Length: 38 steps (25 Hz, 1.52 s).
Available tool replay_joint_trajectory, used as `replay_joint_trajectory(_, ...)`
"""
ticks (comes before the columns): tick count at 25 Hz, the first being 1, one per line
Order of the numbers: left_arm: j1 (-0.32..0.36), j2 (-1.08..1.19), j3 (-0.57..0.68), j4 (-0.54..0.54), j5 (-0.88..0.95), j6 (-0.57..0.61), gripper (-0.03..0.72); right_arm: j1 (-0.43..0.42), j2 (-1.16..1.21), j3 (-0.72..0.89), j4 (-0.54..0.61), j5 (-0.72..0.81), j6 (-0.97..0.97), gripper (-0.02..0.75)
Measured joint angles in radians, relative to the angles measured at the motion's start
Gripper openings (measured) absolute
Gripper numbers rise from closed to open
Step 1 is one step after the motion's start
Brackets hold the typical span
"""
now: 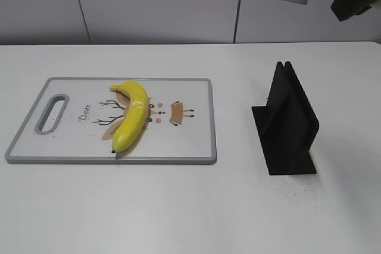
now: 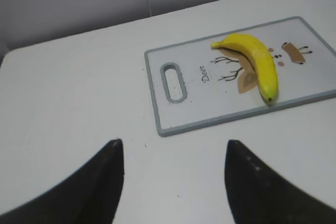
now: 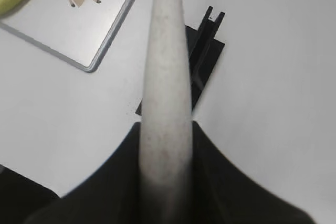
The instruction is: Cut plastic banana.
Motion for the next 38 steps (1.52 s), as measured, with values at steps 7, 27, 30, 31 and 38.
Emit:
replay_joint_trajectory(7, -0.023, 0.406, -0.229, 0.018, -0.065, 0.158, 0.585, 0.000, 0.071, -0.025, 0.029, 0.001, -0.182, 0.183)
replay_joint_trajectory(27, -0.031, 1.215, -0.837, -0.411, 0.141, 0.804, 0.584, 0.000, 0.396, -0.350, 0.271, 0.000, -0.715, 0.183)
replay_joint_trajectory(30, -0.031, 1.288, -0.891, -0.457, 0.170, 0.893, 0.584, 0.001, 0.424, -0.381, 0.303, 0.000, -0.772, 0.183)
replay_joint_trajectory(31, -0.031, 1.307, -0.905, -0.464, 0.173, 0.924, 0.584, 0.001, 0.433, -0.383, 0.308, 0.000, -0.786, 0.183)
replay_joint_trajectory(38, -0.031, 1.378, -0.927, -0.484, 0.158, 1.111, 0.533, 0.042, 0.463, -0.384, 0.308, -0.001, -0.955, 0.183)
